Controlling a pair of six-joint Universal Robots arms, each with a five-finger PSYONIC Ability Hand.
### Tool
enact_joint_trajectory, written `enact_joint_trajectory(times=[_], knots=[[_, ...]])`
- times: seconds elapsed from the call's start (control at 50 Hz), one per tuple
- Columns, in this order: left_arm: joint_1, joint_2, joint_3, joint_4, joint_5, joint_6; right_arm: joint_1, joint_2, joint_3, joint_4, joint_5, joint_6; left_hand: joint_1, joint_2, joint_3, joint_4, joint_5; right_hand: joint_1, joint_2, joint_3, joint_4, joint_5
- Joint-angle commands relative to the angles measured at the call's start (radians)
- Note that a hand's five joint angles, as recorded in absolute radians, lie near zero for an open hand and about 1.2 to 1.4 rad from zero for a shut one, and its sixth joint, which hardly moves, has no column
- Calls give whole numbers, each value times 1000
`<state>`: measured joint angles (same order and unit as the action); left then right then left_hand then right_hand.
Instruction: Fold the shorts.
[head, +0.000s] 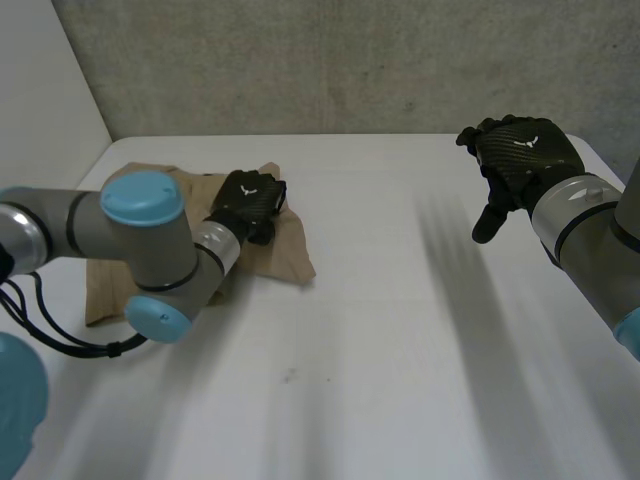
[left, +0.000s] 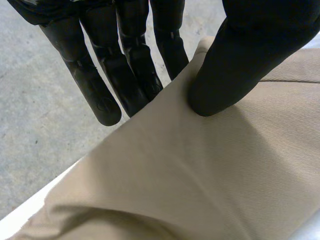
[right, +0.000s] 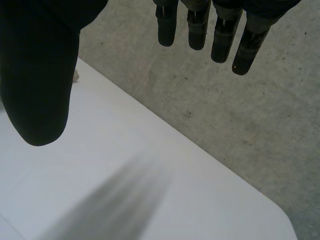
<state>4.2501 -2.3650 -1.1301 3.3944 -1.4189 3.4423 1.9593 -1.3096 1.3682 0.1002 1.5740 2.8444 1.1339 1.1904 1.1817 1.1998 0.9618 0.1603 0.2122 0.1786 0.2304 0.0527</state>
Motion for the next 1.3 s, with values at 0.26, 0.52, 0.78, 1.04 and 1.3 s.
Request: enact_joint_trajectory(times=[0.26, 0.52, 0.78, 1.04, 1.3], knots=[[-24, 656, -303, -250, 67, -25, -23, 85, -72, -14, -256, -22, 262, 206, 215, 196, 260, 14, -38, -4, -56, -53], [-13, 898, -395, -288, 114, -21, 148, 298, -87, -83, -437, 271, 262, 206, 215, 196, 260, 14, -38, -4, -56, -53], [24, 922, -408, -287, 110, -18, 234, 285, -55, -105, -344, 503, 262, 206, 215, 196, 260, 14, -38, -4, -56, -53], [30, 926, -421, -279, 107, -20, 254, 299, 2, -97, -341, 521, 262, 206, 215, 196, 260, 101, 49, 83, 31, 34], [33, 929, -419, -277, 106, -28, 270, 343, -17, -188, -145, 638, 262, 206, 215, 196, 260, 1236, 1184, 1218, 1166, 1169]])
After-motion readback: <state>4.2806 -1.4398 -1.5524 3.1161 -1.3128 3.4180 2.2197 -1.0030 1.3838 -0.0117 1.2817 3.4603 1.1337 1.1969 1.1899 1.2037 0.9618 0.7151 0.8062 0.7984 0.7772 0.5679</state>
